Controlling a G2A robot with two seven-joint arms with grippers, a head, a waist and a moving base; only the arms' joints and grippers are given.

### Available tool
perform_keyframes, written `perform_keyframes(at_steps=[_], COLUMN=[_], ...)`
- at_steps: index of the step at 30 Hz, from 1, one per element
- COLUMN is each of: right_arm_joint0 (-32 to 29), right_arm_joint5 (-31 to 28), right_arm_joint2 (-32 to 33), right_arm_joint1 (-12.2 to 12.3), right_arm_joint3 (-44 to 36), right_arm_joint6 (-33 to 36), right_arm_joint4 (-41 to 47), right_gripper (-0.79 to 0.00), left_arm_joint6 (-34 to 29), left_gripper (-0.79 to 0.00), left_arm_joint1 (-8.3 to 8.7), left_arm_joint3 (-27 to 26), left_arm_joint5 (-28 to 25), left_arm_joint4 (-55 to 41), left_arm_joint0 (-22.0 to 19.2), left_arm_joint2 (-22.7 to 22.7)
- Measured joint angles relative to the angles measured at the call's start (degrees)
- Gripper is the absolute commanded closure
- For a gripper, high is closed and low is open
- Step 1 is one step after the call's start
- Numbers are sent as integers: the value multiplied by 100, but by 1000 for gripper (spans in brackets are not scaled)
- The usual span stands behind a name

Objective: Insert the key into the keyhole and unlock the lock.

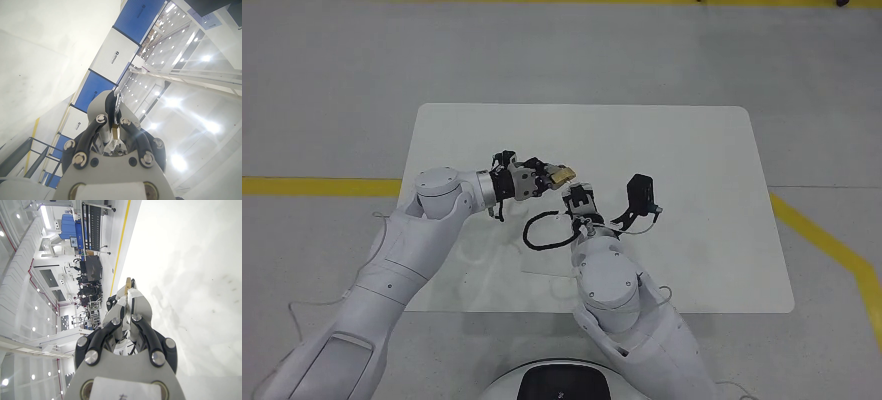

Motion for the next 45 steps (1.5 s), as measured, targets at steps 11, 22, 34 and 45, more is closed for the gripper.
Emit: perform_keyframes(at_steps=[11,22,34,45], right_arm_joint0=[-19,16,-304,-1164], right_arm_joint5=[126,226,239,143], right_arm_joint2=[79,180,367,948], right_arm_joint1=[-128,-244,-259,279], right_arm_joint3=[84,217,-284,-1263], right_arm_joint6=[146,313,801,3661], right_arm_joint4=[-146,-288,-522,-1670], right_gripper=[0,0,-785,-785], left_arm_joint6=[-12,-124,-223,95], left_gripper=[0,0,0,0], left_arm_joint1=[-11,-17,-18,47], left_arm_joint3=[-27,-43,-25,-217], left_arm_joint5=[23,16,-76,-438], left_arm_joint4=[69,136,194,646], left_arm_joint0=[18,25,2,69], left_arm_joint2=[-2,-2,-51,-236])
